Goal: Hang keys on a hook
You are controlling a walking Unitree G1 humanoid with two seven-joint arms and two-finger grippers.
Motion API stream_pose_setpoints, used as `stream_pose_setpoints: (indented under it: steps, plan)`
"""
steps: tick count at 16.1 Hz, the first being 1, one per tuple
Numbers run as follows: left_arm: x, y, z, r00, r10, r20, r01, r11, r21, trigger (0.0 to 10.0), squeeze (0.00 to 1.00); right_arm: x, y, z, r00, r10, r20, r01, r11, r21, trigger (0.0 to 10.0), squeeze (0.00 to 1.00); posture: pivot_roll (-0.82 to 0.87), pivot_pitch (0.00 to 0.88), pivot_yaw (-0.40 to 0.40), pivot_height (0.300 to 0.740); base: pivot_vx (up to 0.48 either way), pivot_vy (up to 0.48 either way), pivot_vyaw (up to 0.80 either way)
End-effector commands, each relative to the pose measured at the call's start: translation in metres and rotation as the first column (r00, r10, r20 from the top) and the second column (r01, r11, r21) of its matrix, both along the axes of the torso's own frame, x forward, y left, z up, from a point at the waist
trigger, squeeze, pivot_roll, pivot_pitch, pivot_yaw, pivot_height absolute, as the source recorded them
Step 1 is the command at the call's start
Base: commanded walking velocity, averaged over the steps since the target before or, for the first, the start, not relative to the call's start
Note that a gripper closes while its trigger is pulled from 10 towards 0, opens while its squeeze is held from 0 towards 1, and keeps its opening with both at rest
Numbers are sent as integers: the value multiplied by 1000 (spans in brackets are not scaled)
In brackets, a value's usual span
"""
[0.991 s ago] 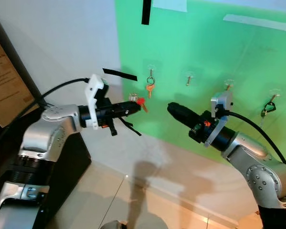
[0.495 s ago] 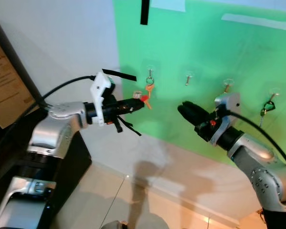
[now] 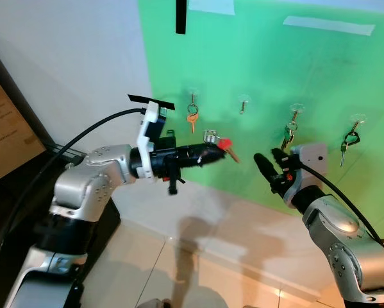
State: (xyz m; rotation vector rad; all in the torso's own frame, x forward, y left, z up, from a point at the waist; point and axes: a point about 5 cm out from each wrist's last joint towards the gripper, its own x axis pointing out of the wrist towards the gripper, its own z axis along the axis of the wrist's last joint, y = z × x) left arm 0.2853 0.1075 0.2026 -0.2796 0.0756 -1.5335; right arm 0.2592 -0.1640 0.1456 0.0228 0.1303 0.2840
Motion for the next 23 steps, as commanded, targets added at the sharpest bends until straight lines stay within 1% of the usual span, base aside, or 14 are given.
stream_pose_setpoints:
  steps: [1, 5, 7, 8, 9, 10, 11, 12, 13, 14, 15, 19, 20, 23]
  plan:
    - [-6, 6, -2, 1000, -27, -10, 27, 1000, 8, 0, 0, -1, -1, 0, 1000, -23, 11, 23, 1000, -7, 10000, 1000, -166, 0, 79, 740, 0, 0, 0]
    - [-7, 14, -3, 1000, 6, -19, -5, 999, 39, 0, 0, 1, -1, 1, 999, -37, 27, 37, 999, -7, 10000, 1000, -161, 0, 74, 740, 0, 0, 0]
    - [0, 17, -8, 994, 112, 9, -112, 990, 86, 0, 0, 1, -1, 2, 998, -55, 41, 54, 998, 10, 10000, 1000, -163, 0, 77, 740, 0, 0, 0]
    - [15, 19, -26, 946, 290, 147, -318, 919, 235, 2627, 0, 0, -3, -1, 995, -91, 27, 91, 996, 6, 10000, 925, -163, 0, 78, 740, 0, 0, 0]
    - [22, 18, -39, 879, 397, 265, -465, 837, 289, 9804, 0, -1, -5, -6, 989, -147, 18, 148, 989, -13, 10000, 0, -165, 0, 80, 740, 0, 0, 0]
    - [25, 15, -41, 828, 457, 325, -544, 795, 269, 10000, 0, -1, -6, -9, 983, -181, 17, 182, 983, -13, 10000, 0, -166, 0, 81, 740, 0, 0, 0]
    - [23, 12, -42, 798, 495, 342, -583, 778, 234, 10000, 0, -3, -5, -13, 979, -205, -3, 205, 979, 13, 10000, 0, -171, 0, 85, 740, 0, 0, 0]
    - [22, 11, -43, 777, 539, 325, -616, 757, 216, 10000, 0, -4, -5, -16, 974, -225, -15, 226, 974, 25, 10000, 0, -172, 0, 86, 740, 0, 0, 0]
    - [23, 13, -43, 740, 591, 321, -661, 725, 191, 10000, 0, -6, -6, -18, 969, -245, -27, 246, 969, 36, 10000, 0, -172, 0, 84, 740, 0, 0, 0]
    - [25, 15, -46, 707, 628, 327, -699, 691, 184, 10000, 0, -8, -6, -19, 965, -260, -39, 262, 963, 59, 10000, 0, -169, 0, 83, 740, 0, 0, -800]
    - [26, 16, -49, 686, 645, 337, -719, 672, 179, 10000, 0, -9, -7, -20, 960, -277, -44, 280, 957, 77, 10000, 0, -169, 0, 81, 740, 0, 0, -800]
    - [26, 15, -53, 653, 674, 344, -750, 638, 175, 10000, 0, -8, -5, -18, 964, -266, -30, 267, 961, 75, 10000, 0, -163, 0, 77, 740, 0, 474, -800]
    - [26, 16, -53, 646, 678, 351, -756, 631, 172, 10000, 0, -8, -4, -18, 965, -260, -27, 261, 962, 78, 10000, 0, -162, 0, 79, 740, 0, 480, 0]
    - [29, 23, -51, 614, 676, 407, -779, 604, 169, 10000, 0, -8, -2, -16, 970, -244, -14, 245, 966, 88, 10000, 0, -159, 0, 85, 740, 0, -160, 0]
